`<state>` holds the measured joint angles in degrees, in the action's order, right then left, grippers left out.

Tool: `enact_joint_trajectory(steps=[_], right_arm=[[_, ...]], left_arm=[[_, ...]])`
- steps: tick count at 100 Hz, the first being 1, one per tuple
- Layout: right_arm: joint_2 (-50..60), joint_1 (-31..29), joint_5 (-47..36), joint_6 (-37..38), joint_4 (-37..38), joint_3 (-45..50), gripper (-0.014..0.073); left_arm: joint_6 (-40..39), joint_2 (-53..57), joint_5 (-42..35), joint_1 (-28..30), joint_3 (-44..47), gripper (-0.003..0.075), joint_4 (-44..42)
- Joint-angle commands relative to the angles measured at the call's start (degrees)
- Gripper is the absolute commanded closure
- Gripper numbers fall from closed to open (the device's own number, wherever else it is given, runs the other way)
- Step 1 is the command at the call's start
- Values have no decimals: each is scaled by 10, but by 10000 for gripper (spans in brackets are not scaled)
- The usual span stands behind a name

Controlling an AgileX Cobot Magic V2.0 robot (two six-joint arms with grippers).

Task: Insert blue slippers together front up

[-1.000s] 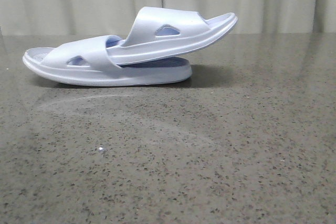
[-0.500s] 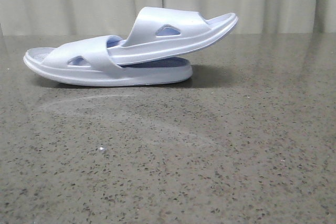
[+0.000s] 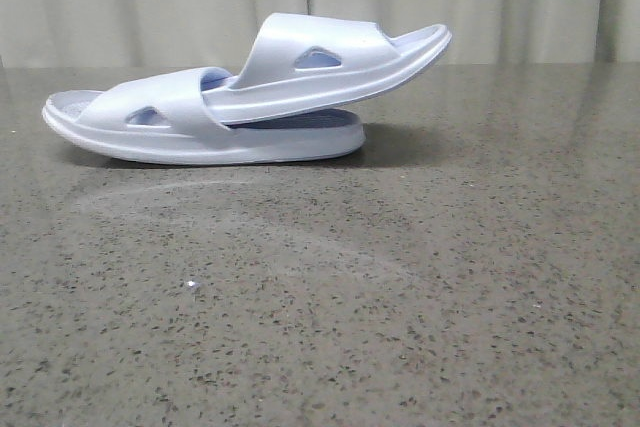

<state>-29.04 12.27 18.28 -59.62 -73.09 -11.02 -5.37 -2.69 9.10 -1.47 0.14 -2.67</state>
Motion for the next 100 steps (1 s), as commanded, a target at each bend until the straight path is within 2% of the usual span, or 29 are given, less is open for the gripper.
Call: enact_joint_trajectory(steps=[1,66,87,100], right_arm=[[0,1,-11,-8,-13,-15,693],[0,1,-13,-8,-13,-15,693],[0,1,-58,-8,-12,-15,693],[2,1,-117,-8,11,-12,693]], left_arm=[[-6,-5,-47,2,5,705,2],[-6,-5,-47,2,5,705,2],[-6,-5,-47,2,5,705,2],[-6,-5,-47,2,5,705,2]])
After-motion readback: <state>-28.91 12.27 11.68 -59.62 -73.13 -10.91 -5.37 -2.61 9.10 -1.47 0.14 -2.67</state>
